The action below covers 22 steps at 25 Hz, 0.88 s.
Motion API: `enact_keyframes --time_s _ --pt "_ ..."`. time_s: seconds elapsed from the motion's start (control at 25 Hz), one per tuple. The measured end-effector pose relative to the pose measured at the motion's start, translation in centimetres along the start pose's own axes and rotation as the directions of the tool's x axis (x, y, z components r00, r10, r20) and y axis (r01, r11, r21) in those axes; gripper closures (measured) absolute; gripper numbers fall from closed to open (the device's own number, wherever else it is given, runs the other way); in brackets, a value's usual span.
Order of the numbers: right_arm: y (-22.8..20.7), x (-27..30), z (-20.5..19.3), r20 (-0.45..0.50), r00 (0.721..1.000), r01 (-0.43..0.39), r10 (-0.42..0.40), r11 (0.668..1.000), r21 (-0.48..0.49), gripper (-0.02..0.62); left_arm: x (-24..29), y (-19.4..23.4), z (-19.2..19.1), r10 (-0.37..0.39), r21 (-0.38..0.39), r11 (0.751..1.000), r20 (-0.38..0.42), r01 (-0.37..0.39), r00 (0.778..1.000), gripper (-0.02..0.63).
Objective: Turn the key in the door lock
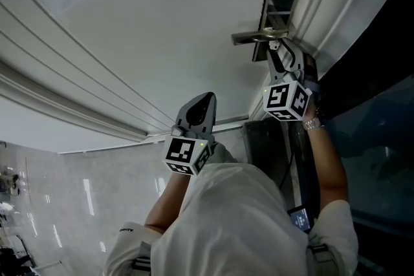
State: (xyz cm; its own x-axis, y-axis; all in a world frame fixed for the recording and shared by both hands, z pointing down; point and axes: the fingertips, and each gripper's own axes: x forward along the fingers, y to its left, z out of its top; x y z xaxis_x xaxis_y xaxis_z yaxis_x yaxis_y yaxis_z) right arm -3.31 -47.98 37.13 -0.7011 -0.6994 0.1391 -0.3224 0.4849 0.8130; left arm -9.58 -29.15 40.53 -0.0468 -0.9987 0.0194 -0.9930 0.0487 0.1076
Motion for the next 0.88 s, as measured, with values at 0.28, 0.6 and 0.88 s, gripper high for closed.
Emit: enact_keyframes --time_s 0.28,0.6,0.88 --pt "0.7 0.4 0.8 -0.004 1.0 0.025 -0.029 0.932 -0.361 0.442 -0.3 0.1 0.1 0.0 0.004 1.0 -0.003 0.0 1.0 0.597" --pt "1.2 0.8 0.2 0.0 0.998 0.055 -0.068 0.793 -0.607 0.503 -0.7 0.6 0.0 0.014 -0.001 1.0 -0.008 -0.014 1.0 0.597" --pt "1.0 1.0 0.0 -0.001 0.987 0.121 -0.159 0.753 -0.647 0.524 0.0 0.2 -0.1 -0.001 -0.001 1.0 -0.012 0.001 1.0 0.597"
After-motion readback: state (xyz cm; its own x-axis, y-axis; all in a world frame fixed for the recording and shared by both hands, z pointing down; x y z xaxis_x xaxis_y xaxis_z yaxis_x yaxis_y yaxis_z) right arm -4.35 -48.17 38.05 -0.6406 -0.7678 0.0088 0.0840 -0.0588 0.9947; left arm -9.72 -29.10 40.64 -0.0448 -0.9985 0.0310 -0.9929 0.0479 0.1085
